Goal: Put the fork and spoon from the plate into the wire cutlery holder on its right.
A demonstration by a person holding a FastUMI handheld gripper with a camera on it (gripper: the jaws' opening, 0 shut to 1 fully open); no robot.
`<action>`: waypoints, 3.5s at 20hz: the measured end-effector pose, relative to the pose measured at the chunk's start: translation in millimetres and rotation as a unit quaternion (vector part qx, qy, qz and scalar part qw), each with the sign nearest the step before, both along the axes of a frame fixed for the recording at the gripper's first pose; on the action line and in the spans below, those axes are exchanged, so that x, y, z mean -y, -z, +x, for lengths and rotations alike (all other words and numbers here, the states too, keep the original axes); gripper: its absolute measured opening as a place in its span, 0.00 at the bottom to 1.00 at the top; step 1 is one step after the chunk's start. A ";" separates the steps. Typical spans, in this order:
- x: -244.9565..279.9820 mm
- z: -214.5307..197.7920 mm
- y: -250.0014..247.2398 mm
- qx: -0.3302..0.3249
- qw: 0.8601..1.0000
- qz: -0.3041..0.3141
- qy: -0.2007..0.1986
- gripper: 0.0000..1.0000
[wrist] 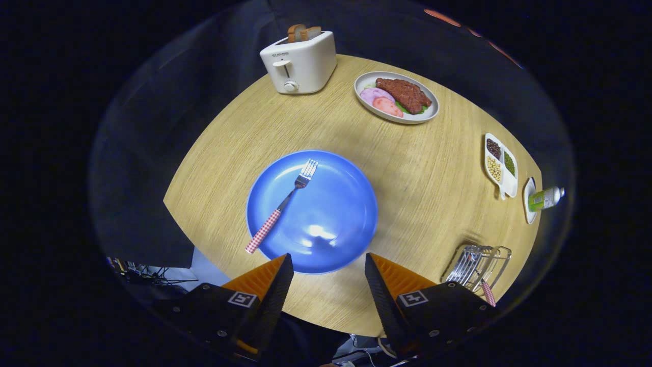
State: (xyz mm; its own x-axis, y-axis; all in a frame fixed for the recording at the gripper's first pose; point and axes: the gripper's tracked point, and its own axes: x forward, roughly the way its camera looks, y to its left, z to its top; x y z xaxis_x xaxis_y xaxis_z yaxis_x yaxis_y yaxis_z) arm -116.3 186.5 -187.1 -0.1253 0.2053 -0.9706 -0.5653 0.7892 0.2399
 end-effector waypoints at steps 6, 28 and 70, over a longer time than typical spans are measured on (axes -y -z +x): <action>-41.9 -18.5 18.2 -0.043 0.999 0.018 0.022 0.85; -92.4 -40.5 71.9 -0.069 0.995 -0.040 0.067 0.43; 237.6 32.3 -37.3 0.058 0.980 -0.143 0.126 0.09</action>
State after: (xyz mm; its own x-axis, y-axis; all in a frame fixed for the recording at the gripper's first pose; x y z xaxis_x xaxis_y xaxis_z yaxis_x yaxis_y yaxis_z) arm -84.0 -51.1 -149.9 0.0085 -0.0671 -0.9977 -0.3533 0.9332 -0.0657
